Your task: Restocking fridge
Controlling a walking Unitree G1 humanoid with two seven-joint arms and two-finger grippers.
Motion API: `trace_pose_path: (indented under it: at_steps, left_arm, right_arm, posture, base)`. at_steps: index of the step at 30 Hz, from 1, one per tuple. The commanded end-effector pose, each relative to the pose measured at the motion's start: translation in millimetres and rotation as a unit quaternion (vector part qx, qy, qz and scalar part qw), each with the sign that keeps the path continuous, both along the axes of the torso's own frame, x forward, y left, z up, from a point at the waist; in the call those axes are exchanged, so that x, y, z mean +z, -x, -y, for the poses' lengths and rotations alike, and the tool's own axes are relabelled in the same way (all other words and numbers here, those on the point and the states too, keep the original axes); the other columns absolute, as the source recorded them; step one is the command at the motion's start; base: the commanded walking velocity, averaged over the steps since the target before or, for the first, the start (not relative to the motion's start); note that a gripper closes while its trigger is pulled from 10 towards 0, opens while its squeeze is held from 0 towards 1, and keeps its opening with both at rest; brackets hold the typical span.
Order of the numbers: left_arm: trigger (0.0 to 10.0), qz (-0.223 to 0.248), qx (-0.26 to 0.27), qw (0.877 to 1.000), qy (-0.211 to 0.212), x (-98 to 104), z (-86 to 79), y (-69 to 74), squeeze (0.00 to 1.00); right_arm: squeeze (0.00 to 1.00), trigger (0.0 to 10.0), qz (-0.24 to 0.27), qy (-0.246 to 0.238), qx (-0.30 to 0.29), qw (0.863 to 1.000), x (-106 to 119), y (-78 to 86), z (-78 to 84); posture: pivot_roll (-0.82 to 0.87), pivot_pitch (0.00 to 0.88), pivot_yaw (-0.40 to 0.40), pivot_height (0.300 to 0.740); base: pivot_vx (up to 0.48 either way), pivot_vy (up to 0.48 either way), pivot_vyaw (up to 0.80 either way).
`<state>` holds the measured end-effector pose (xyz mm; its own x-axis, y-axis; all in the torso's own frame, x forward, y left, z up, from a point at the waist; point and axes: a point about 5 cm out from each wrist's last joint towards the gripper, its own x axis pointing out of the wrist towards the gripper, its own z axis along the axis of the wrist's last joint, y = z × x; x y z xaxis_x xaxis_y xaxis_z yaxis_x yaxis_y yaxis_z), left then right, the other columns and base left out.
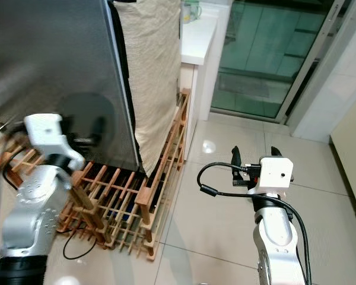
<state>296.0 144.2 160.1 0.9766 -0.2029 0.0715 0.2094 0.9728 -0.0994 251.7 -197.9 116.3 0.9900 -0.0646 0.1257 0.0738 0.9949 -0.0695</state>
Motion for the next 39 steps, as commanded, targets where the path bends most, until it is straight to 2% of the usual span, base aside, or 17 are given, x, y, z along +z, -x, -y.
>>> trace_pose_path:
  at_steps: [1,6,9,14,16,17,19,23,25,29,35,39]
  left_arm:
    - [10.0,0.004,-0.012,1.0,0.001,3.0,6.4,-2.7,0.0]
    - [10.0,0.009,0.009,1.0,0.018,2.9,4.6,-2.5,0.0]
    - [10.0,0.008,0.011,1.0,0.026,1.7,6.9,1.3,0.0]
    - [10.0,-0.014,-0.035,0.999,0.021,-3.4,13.2,12.2,0.0]
    - [10.0,-0.018,-0.048,0.999,0.009,-4.8,12.0,15.7,0.0]
    - [10.0,-0.032,-0.074,0.997,-0.013,-9.2,9.0,24.9,0.0]
    - [10.0,-0.036,-0.078,0.996,-0.02,-11.1,5.7,29.2,0.0]
    - [10.0,-0.026,-0.044,0.998,-0.02,-9.5,0.4,23.7,0.0]
    - [10.0,-0.017,-0.009,1.0,-0.007,-5.0,-1.1,15.4,0.0]
    - [10.0,-0.015,0.019,1.0,0.014,-1.0,-3.6,9.4,0.0]
    - [10.0,-0.007,0.014,0.999,0.032,4.5,-0.4,9.0,0.0]
    - [10.0,-0.003,-0.004,0.999,0.036,8.1,4.2,13.8,0.0]
  right_arm:
    - [0.0,10.0,-0.017,0.005,-0.02,1.0,-5.1,1.2,8.4]
    - [0.0,10.0,-0.011,0.003,-0.013,1.0,-3.2,1.0,7.3]
    - [0.0,10.0,-0.014,0.01,-0.005,1.0,-3.8,1.5,6.0]
    - [0.0,10.0,-0.018,0.015,0.002,1.0,-5.2,0.9,5.9]
    - [0.0,10.0,-0.019,0.016,0.002,1.0,-5.5,0.4,6.2]
    - [0.0,10.0,-0.02,0.017,0.002,1.0,-6.0,-1.0,7.3]
    - [0.0,10.0,-0.022,0.017,0.002,1.0,-6.9,-1.9,7.6]
    - [0.0,10.0,-0.024,0.017,0.005,1.0,-8.8,-3.0,5.9]
    - [0.0,10.0,-0.024,0.016,0.008,1.0,-9.2,-4.2,3.7]
    - [0.0,10.0,-0.022,0.016,0.009,1.0,-8.9,-5.4,2.9]
    - [0.0,10.0,-0.021,0.018,0.006,1.0,-8.6,-5.2,4.3]
    - [0.0,10.0,-0.022,0.02,0.004,1.0,-9.8,-4.0,5.9]
  posture:
    - [-0.08,0.0,0.047,0.74]
    - [-0.08,0.0,0.049,0.74]
    - [-0.08,0.0,0.037,0.74]
    - [-0.07,0.0,0.029,0.74]
    - [-0.07,0.0,0.027,0.74]
    - [-0.06,0.0,0.024,0.74]
    - [-0.05,0.0,0.022,0.74]
    - [-0.05,0.0,0.018,0.74]
    - [-0.05,0.0,0.019,0.74]
    - [-0.06,0.0,0.024,0.74]
    - [-0.06,0.0,0.026,0.74]
    - [-0.06,0.0,0.026,0.74]
  base:
    - [0.0,0.0,-0.78]
    - [0.0,0.0,-0.74]
    - [0.0,0.0,0.0]
    - [0.0,0.0,0.0]
    - [0.0,0.0,0.0]
    - [0.0,0.0,0.0]
    - [0.0,0.0,0.0]
    - [0.0,0.0,0.0]
    - [0.0,0.0,0.0]
    - [0.0,0.0,0.0]
    - [0.0,0.0,0.0]
    - [0.0,0.0,0.0]
